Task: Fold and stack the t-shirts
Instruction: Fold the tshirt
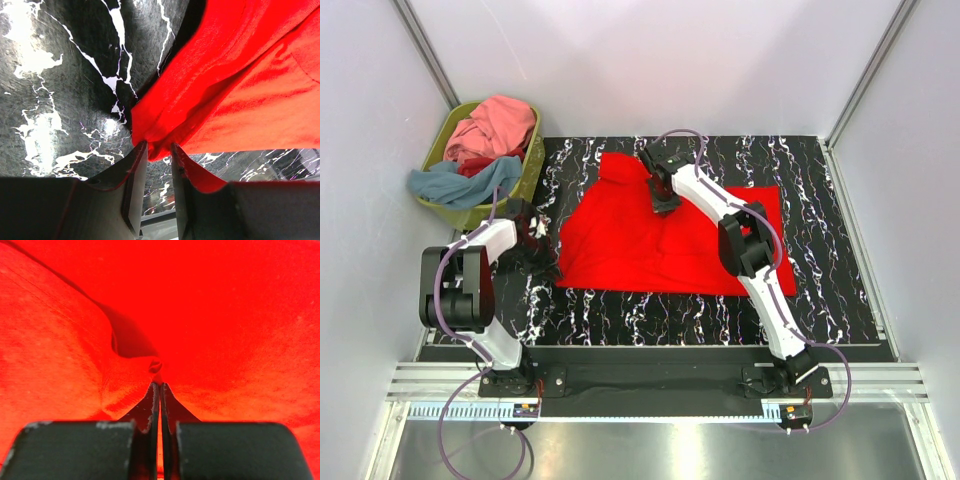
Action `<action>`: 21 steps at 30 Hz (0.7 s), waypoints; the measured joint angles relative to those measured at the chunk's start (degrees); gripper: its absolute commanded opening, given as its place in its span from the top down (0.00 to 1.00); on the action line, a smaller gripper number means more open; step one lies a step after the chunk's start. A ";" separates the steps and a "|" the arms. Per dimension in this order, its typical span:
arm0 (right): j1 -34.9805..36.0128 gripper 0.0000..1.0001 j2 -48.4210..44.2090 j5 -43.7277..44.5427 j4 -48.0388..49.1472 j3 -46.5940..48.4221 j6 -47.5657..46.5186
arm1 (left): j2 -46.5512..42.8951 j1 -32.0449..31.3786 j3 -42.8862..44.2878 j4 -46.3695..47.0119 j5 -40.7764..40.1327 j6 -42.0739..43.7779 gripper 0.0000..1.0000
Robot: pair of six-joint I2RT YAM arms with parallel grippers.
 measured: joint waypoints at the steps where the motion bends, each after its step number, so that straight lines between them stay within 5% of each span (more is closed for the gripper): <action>1: -0.07 1.00 -0.02 0.02 0.00 -0.33 0.04 | 0.02 0.00 0.00 0.00 0.00 -0.04 0.69; 14: -1.92 0.98 -3.93 2.34 0.26 -7.39 3.41 | 0.66 0.09 0.00 0.04 0.02 -0.37 0.70; 18: -2.05 0.70 -5.40 2.58 0.74 -9.16 4.33 | 0.68 0.09 0.00 0.02 0.02 -0.52 0.71; 21: -2.36 0.63 -5.57 2.82 1.18 -9.53 4.31 | 0.66 0.09 0.17 -0.22 -0.15 -0.55 0.71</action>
